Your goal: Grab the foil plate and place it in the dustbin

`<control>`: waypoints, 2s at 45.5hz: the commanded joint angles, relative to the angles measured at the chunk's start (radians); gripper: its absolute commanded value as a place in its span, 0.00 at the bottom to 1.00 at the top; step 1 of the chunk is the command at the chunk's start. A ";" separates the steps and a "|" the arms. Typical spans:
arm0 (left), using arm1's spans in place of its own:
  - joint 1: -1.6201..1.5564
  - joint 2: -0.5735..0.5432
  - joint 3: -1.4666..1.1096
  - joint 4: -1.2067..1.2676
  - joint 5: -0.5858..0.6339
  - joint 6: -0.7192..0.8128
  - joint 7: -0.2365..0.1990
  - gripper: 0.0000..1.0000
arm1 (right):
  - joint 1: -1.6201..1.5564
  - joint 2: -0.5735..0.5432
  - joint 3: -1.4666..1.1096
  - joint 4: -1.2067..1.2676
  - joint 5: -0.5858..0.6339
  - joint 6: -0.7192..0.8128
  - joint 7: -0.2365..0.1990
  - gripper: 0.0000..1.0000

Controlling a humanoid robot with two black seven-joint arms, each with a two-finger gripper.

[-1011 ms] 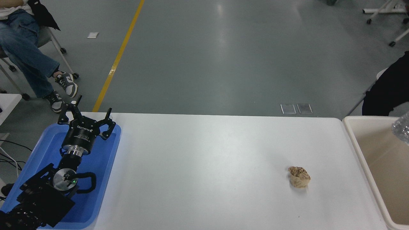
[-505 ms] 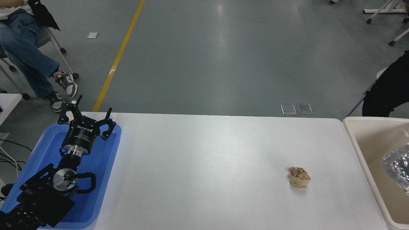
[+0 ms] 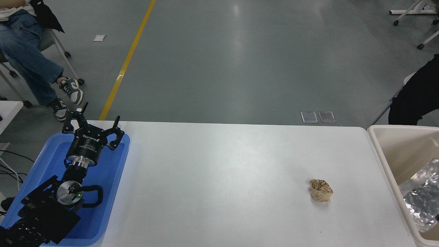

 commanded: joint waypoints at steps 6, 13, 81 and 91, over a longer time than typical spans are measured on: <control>0.000 -0.001 0.000 0.001 0.000 0.000 -0.001 1.00 | 0.113 -0.003 0.008 0.006 0.000 0.013 0.001 1.00; 0.000 -0.001 0.000 0.001 0.000 0.000 0.000 1.00 | 0.209 -0.006 0.007 0.019 0.001 0.019 -0.001 1.00; 0.000 0.001 0.000 -0.001 0.000 0.000 0.000 1.00 | 1.578 -0.187 -0.724 1.107 -0.215 1.104 -0.008 1.00; 0.000 0.001 0.000 0.001 0.000 0.000 0.000 1.00 | 1.722 -0.178 -0.770 1.234 -0.243 1.144 -0.008 1.00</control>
